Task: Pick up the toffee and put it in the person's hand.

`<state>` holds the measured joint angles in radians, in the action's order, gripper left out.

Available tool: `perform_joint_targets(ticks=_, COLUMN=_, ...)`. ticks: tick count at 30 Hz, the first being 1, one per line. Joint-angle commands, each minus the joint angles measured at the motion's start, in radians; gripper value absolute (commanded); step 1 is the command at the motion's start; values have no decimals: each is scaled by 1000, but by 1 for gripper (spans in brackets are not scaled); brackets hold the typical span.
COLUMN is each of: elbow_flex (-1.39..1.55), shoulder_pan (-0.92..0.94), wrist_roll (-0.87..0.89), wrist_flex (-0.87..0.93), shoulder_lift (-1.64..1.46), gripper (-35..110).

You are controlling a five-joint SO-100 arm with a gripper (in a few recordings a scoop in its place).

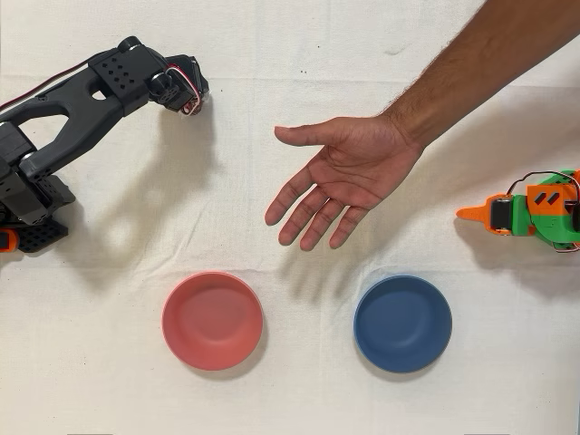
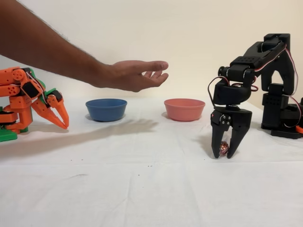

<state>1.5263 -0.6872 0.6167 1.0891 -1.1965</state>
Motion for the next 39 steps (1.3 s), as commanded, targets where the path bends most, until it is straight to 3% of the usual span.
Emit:
perform_joint_targets(ticks=1, elbow_flex=8, shoulder_pan=-8, wrist_roll=20, wrist_flex=8, shoulder_lift=-75, gripper=10)
perform_joint_targets(ticks=12, elbow_flex=21, shoulder_pan=-5, wrist_roll=17, wrist_flex=6, shoulder_lift=-109, gripper=0)
perform_joint_targets(ticks=39, elbow_flex=172, shoulder_pan=38, wrist_roll=-77, wrist_flex=31, shoulder_lift=-456, gripper=0)
